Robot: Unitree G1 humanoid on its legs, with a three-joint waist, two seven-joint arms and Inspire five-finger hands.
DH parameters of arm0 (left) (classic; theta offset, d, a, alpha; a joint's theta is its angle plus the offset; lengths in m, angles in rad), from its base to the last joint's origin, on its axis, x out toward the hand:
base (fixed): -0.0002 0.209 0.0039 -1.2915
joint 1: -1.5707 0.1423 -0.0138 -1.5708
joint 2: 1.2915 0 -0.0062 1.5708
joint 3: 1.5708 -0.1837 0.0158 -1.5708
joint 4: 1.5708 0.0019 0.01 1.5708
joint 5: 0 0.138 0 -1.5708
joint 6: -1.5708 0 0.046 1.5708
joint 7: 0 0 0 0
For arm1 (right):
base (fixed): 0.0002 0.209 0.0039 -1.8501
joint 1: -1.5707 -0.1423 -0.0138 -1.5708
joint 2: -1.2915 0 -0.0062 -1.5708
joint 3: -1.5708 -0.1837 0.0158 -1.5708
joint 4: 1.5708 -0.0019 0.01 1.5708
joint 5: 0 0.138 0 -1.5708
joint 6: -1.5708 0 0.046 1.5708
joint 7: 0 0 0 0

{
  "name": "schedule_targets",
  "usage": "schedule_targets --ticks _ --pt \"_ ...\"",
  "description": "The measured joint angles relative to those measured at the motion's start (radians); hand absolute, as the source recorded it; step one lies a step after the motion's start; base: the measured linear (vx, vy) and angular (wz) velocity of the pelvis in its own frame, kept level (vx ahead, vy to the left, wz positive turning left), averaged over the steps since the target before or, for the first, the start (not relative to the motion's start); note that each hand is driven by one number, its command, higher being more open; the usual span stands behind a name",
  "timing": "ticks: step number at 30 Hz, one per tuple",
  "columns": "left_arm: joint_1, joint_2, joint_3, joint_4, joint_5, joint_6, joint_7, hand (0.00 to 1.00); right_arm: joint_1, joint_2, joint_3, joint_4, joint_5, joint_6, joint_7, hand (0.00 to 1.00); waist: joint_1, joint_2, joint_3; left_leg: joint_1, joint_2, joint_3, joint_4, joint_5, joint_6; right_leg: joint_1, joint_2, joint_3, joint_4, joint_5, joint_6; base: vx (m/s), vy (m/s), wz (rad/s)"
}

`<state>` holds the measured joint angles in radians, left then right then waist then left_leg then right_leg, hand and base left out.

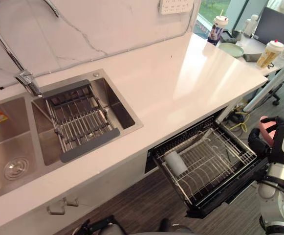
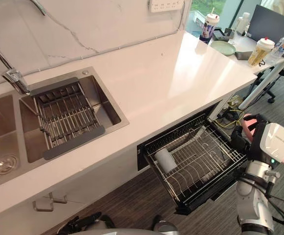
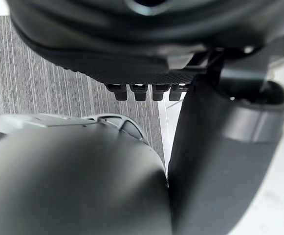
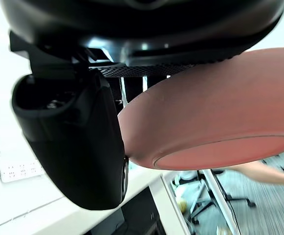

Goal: Walk over to the sink, pick up the cup, carry it to the dishwasher, place the cup inside the dishwasher, then close the dishwasher door

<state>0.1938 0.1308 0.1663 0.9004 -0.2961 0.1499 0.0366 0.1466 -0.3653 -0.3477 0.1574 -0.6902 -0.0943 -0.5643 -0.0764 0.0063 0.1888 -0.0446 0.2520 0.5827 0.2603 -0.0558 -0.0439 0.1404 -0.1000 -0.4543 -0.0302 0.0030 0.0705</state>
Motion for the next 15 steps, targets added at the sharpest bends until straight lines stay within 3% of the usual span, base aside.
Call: schedule_targets --ticks 4,10,15 --pt "-0.002 -0.009 0.0 -0.003 0.0 -0.003 0.009 1.0 0.025 0.077 0.004 -0.024 -0.001 -0.009 0.037 0.0 0.0 0.014 0.024 0.005 -0.013 -0.024 0.001 -0.004 0.012 0.001 -0.014 -0.009 0.032 -0.01 -0.001 -0.08 0.076 0.08" --pt "-0.008 -0.015 -0.003 -0.005 0.001 -0.003 0.005 1.0 0.043 0.09 0.017 -0.023 -0.01 -0.022 0.071 0.0 0.001 0.033 0.044 0.003 -0.033 -0.053 0.003 -0.001 0.025 0.003 -0.036 -0.028 0.069 -0.025 0.005 -0.03 0.05 0.11" --pt "-0.02 -0.026 -0.019 -0.003 0.002 -0.005 -0.022 1.0 0.032 0.086 0.094 0.026 0.002 -0.032 0.106 0.0 0.008 0.073 0.062 -0.007 -0.049 -0.077 -0.001 0.006 0.035 -0.003 -0.051 -0.048 0.097 -0.039 0.011 -0.01 0.021 0.14"
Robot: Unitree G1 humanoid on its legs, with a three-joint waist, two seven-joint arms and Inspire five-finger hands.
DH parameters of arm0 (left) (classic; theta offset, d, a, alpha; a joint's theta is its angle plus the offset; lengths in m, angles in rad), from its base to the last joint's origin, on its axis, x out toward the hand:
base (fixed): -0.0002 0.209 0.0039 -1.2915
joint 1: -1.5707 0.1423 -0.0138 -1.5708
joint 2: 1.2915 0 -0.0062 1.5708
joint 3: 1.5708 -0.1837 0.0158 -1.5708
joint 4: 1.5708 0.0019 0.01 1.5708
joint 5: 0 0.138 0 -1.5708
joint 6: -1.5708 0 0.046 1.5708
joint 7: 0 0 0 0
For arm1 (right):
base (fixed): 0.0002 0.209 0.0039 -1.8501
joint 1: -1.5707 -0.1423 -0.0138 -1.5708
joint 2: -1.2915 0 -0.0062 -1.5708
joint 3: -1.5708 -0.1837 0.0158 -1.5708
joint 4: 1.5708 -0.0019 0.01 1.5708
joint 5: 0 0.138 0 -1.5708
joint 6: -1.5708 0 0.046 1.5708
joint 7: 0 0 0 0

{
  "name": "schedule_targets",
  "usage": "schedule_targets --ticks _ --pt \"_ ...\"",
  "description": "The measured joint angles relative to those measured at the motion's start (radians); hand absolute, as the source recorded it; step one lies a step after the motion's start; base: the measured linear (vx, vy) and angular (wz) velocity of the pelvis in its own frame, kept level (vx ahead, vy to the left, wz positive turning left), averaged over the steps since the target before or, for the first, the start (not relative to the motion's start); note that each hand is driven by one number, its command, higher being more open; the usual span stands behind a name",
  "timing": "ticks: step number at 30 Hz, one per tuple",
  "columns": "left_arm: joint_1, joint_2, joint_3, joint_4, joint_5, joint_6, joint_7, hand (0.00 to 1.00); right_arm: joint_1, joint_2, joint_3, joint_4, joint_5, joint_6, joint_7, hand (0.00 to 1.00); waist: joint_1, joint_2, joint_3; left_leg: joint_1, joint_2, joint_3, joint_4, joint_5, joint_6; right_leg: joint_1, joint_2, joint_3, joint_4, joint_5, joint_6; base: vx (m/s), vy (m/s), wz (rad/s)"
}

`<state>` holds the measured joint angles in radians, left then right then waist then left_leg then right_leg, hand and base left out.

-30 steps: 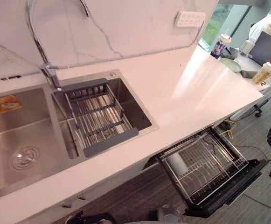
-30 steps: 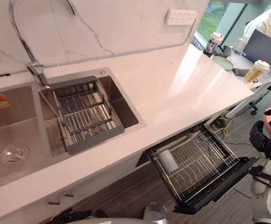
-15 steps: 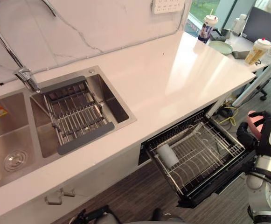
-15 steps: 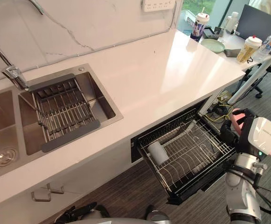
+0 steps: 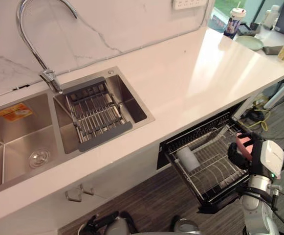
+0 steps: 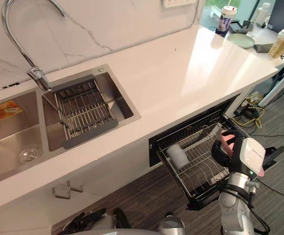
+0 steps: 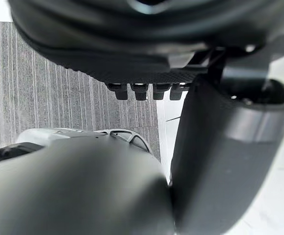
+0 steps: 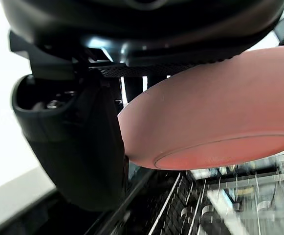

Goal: Walk over to the sink, pick up the cup, carry it to the dishwasher, place the cup inside the dishwasher, then close the dishwasher door

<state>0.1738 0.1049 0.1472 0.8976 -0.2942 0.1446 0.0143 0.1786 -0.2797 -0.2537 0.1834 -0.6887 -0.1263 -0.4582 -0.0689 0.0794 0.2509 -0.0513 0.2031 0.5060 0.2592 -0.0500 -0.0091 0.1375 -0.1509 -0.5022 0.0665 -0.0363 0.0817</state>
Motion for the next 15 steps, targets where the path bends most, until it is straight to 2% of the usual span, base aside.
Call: schedule_targets --ticks 8,10,13,15 --pt "-0.021 -0.008 -0.028 0.0 -0.006 -0.012 -0.023 1.0 -0.102 -0.038 0.025 0.154 0.182 0.028 0.049 0.0 0.014 0.057 0.038 -0.022 -0.017 -0.046 0.002 0.018 0.009 -0.019 -0.018 -0.032 0.065 -0.036 0.003 0.0 -0.006 0.16" --pt "-0.023 -0.008 -0.028 0.001 -0.066 -0.011 -0.045 1.0 -0.133 -0.044 0.025 0.17 0.258 0.051 0.076 0.0 0.021 0.068 0.058 -0.024 -0.02 -0.059 0.001 0.027 0.006 -0.028 -0.025 -0.036 0.095 -0.053 0.0 -0.04 -0.013 0.07" --pt "-0.022 -0.008 -0.035 0.001 -0.155 -0.004 -0.094 1.0 -0.165 -0.044 0.028 0.17 0.277 0.078 0.097 0.0 0.028 0.07 0.077 -0.045 -0.033 -0.093 -0.027 0.056 0.003 -0.074 -0.046 -0.039 0.154 -0.098 -0.008 -0.07 -0.021 0.1" --pt "-0.022 -0.008 -0.036 -0.001 -0.158 -0.015 -0.115 1.0 -0.196 -0.042 0.029 0.164 0.276 0.099 0.099 0.0 0.032 0.069 0.091 -0.054 -0.043 -0.095 -0.05 0.078 0.005 -0.112 -0.062 -0.038 0.199 -0.119 -0.012 -0.06 -0.025 0.09"
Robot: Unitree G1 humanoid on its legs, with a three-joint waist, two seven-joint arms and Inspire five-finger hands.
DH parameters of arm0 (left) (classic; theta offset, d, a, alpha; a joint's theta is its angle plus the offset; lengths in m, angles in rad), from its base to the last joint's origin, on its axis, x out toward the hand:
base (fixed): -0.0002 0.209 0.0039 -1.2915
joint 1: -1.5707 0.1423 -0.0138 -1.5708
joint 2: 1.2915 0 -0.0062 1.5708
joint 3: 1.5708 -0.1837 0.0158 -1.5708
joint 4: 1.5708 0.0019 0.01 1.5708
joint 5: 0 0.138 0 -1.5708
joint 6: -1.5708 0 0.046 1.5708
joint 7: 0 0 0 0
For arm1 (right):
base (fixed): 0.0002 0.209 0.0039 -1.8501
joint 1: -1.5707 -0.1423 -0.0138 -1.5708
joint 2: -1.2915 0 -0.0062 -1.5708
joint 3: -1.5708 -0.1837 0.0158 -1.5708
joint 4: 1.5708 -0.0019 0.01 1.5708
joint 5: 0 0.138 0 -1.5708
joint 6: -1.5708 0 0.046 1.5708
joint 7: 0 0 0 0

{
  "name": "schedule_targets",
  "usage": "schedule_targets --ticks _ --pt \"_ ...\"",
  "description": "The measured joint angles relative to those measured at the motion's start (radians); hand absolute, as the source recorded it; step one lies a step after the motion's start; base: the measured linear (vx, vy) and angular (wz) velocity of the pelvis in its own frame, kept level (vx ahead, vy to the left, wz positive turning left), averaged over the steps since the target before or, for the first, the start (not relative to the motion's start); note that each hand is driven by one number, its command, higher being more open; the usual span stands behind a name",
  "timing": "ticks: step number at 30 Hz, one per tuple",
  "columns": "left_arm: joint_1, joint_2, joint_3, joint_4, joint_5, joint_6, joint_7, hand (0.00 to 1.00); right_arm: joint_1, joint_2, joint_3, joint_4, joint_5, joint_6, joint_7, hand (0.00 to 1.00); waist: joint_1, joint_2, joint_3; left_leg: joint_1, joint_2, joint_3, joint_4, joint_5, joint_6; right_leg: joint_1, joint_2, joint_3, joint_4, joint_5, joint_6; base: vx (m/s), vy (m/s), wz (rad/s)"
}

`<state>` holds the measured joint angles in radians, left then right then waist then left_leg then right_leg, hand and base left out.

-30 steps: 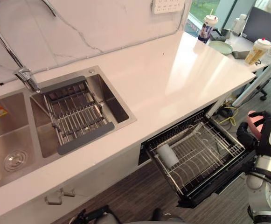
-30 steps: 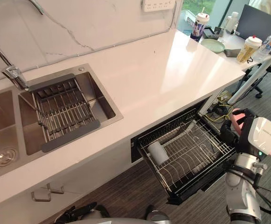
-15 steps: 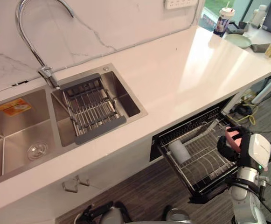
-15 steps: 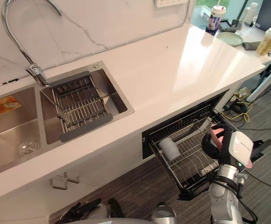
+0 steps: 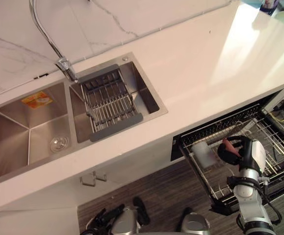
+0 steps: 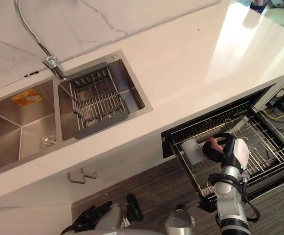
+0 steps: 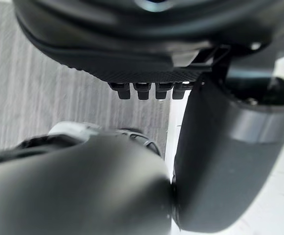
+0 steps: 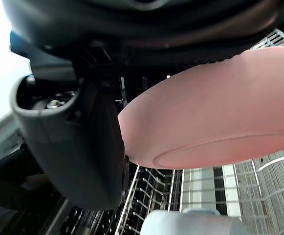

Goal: Walk over to the sink, pick up the cup, carry it to the dishwasher, place the cup inside the dishwasher, then close the dishwasher door

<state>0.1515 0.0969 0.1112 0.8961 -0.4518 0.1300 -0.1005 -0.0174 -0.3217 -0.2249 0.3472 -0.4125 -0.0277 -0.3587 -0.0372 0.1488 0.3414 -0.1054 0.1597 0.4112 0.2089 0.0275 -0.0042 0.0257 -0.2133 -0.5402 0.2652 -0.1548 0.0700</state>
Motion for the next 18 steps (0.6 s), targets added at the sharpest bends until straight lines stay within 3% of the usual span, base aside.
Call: schedule_targets --ticks 4,6,9,10,18 --pt "-0.001 0.0 -0.006 -0.03 -0.057 -0.01 -0.015 1.0 -0.036 0.001 0.029 -0.056 -0.006 0.047 0.0 0.0 0.009 0.0 0.028 -0.023 -0.009 0.004 -0.024 0.022 0.003 -0.062 -0.025 0.01 0.065 -0.028 -0.004 -0.02 -0.012 0.02" --pt "-0.001 -0.003 -0.023 -0.041 -0.158 0.018 -0.008 1.0 -0.036 0.011 0.045 -0.087 -0.027 0.079 -0.001 0.0 0.024 -0.003 0.042 -0.04 -0.011 0.003 -0.026 0.026 0.003 -0.09 -0.034 0.011 0.093 -0.041 -0.007 0.0 -0.033 0.04" --pt "-0.001 -0.003 -0.02 -0.053 -0.176 0.026 -0.007 1.0 -0.036 0.014 0.057 -0.086 -0.101 0.118 -0.001 0.0 0.044 -0.01 0.048 -0.06 -0.011 0.001 -0.027 0.027 0.0 -0.115 -0.039 0.01 0.116 -0.045 -0.008 0.03 -0.046 0.06" --pt "-0.001 -0.003 -0.016 -0.062 -0.175 0.023 -0.007 1.0 -0.039 0.011 0.061 -0.081 -0.141 0.128 -0.001 1.0 0.047 -0.019 0.057 -0.063 -0.011 -0.001 -0.027 0.028 0.0 -0.12 -0.041 0.008 0.124 -0.048 -0.01 0.03 -0.039 0.05" --pt "-0.023 0.014 0.04 -0.067 -0.211 0.033 0.02 1.0 -0.069 -0.071 0.076 -0.011 -0.233 0.186 -0.012 1.0 0.045 -0.067 0.09 -0.08 -0.007 -0.007 -0.022 0.026 -0.002 -0.133 -0.036 0.011 0.131 -0.049 -0.011 0.02 -0.019 0.02"
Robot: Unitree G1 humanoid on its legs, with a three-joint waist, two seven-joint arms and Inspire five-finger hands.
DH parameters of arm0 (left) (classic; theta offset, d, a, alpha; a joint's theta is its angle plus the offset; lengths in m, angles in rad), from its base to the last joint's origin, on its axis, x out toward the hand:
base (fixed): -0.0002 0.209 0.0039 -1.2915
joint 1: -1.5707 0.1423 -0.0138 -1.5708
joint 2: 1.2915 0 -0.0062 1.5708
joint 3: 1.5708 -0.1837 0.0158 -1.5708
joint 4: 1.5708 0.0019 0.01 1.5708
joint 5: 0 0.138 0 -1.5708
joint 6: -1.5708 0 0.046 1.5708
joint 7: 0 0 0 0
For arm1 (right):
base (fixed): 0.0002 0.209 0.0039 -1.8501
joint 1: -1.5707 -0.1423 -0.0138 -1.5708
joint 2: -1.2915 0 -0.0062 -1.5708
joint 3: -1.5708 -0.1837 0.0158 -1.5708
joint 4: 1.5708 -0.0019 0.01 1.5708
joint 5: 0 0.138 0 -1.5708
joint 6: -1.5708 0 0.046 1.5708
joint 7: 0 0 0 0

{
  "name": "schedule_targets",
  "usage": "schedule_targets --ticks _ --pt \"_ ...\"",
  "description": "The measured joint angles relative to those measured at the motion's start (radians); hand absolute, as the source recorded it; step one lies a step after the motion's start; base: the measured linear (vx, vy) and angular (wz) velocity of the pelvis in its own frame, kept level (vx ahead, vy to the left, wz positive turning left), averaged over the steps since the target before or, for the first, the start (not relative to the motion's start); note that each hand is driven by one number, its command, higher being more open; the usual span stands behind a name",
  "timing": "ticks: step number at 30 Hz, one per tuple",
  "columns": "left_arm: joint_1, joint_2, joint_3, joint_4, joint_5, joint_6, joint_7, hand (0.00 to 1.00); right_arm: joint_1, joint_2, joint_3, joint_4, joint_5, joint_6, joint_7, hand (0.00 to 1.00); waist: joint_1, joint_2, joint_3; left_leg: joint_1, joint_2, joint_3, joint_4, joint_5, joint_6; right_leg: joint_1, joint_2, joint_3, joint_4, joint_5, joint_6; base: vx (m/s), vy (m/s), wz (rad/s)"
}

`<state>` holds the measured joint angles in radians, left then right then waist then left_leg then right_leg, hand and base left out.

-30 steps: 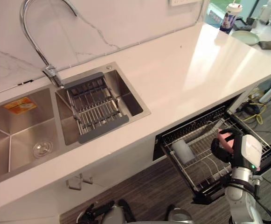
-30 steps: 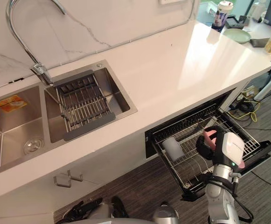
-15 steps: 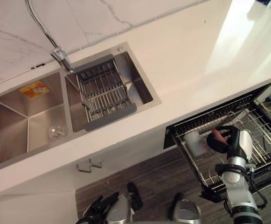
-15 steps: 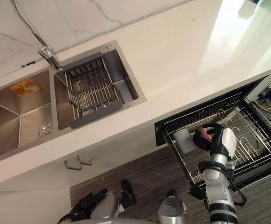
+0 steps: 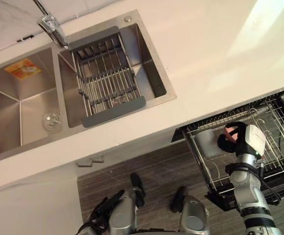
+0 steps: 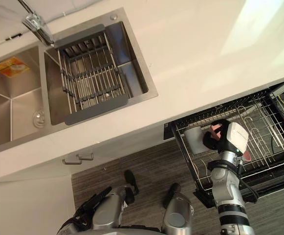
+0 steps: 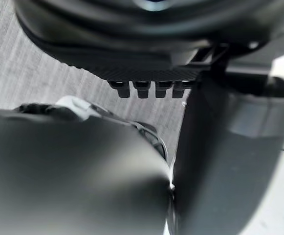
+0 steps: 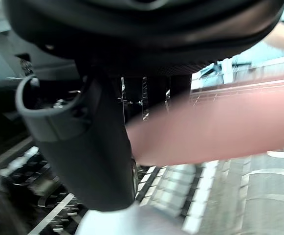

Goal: Walk over to the sink, pick up the cup, carry it to the dishwasher, place the cup inside the dishwasher, then close the dishwasher door

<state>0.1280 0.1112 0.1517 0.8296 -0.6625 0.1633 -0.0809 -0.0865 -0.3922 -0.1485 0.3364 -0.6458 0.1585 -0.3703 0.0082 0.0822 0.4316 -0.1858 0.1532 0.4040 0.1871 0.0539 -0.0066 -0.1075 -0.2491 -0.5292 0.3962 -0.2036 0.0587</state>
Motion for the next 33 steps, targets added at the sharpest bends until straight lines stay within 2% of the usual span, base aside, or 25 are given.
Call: schedule_targets --ticks 3,8,14,18,20,24,26,28,29,31,33 --pt "-0.002 0.006 0.003 0.0 -0.047 0.013 0.018 1.0 0.009 0.0 0.001 0.049 -0.001 0.021 0.0 1.0 0.001 -0.005 0.003 -0.004 0.004 -0.002 0.005 0.0 0.0 0.0 0.005 0.0 -0.001 0.002 -0.003 0.0 0.0 0.0" --pt "-0.003 0.007 0.041 0.0 -0.068 0.015 0.033 1.0 0.023 0.003 -0.004 0.088 0.159 0.027 -0.042 1.0 0.001 -0.005 0.003 -0.003 0.017 -0.001 0.012 0.0 -0.001 0.001 0.017 0.004 -0.005 0.006 -0.01 -0.02 -0.004 -0.05" --pt "-0.002 0.01 0.095 0.016 -0.065 0.016 0.04 1.0 0.08 0.067 -0.085 0.002 0.313 -0.048 -0.076 1.0 -0.002 -0.017 -0.006 0.034 0.055 0.02 0.034 -0.012 -0.017 0.037 0.055 0.029 -0.033 0.011 -0.019 -0.03 -0.024 -0.16" --pt "-0.003 0.009 0.129 0.044 -0.086 0.031 0.043 1.0 0.129 0.125 -0.204 -0.14 0.438 -0.124 -0.091 1.0 -0.028 -0.046 -0.038 0.061 0.086 0.034 0.054 -0.026 -0.035 0.07 0.086 0.042 -0.063 0.015 -0.027 0.0 -0.049 -0.18" --pt "-0.003 0.007 0.137 0.047 -0.089 0.04 0.044 1.0 0.149 0.133 -0.256 -0.18 0.439 -0.138 -0.09 1.0 -0.032 -0.058 -0.05 0.076 0.098 0.045 0.064 -0.034 -0.04 0.087 0.098 0.05 -0.074 0.016 -0.028 0.03 -0.053 -0.21" --pt "0.013 0.002 0.176 0.059 -0.085 0.054 0.062 1.0 0.209 0.148 -0.394 -0.293 0.496 -0.173 -0.098 1.0 -0.067 -0.08 -0.091 0.118 0.144 0.071 0.105 -0.068 -0.064 0.141 0.14 0.077 -0.116 0.021 -0.036 0.03 -0.052 -0.25" --pt "0.018 0.002 0.196 0.081 -0.088 0.06 0.081 1.0 0.234 0.154 -0.474 -0.299 0.604 -0.197 -0.11 1.0 -0.083 -0.081 -0.121 0.126 0.16 0.079 0.118 -0.08 -0.073 0.153 0.157 0.086 -0.134 0.023 -0.04 0.04 -0.06 -0.26" --pt "0.039 0.001 0.229 0.1 -0.114 0.071 0.094 1.0 0.258 0.171 -0.613 -0.258 0.835 -0.23 -0.096 1.0 -0.097 -0.088 -0.151 0.155 0.177 0.115 0.115 -0.089 -0.084 0.174 0.175 0.111 -0.161 0.027 -0.045 0.05 -0.053 -0.34" --pt "0.047 -0.001 0.243 0.107 -0.12 0.072 0.095 1.0 0.262 0.174 -0.647 -0.235 0.911 -0.239 -0.074 1.0 -0.103 -0.091 -0.161 0.163 0.18 0.125 0.112 -0.09 -0.086 0.179 0.18 0.118 -0.171 0.029 -0.047 0.08 -0.055 -0.4" --pt "0.072 -0.015 0.289 0.121 -0.124 0.07 0.101 1.0 0.301 0.183 -0.763 -0.115 1.208 -0.266 0.014 1.0 -0.106 -0.093 -0.195 0.201 0.191 0.174 0.1 -0.09 -0.086 0.2 0.195 0.145 -0.204 0.037 -0.051 0.1 -0.053 -0.38" --pt "0.088 -0.028 0.32 0.13 -0.124 0.066 0.101 1.0 0.332 0.207 -0.826 -0.021 1.336 -0.279 0.086 1.0 -0.115 -0.09 -0.208 0.226 0.2 0.198 0.103 -0.09 -0.086 0.232 0.203 0.148 -0.225 0.04 -0.053 0.1 -0.062 -0.18"
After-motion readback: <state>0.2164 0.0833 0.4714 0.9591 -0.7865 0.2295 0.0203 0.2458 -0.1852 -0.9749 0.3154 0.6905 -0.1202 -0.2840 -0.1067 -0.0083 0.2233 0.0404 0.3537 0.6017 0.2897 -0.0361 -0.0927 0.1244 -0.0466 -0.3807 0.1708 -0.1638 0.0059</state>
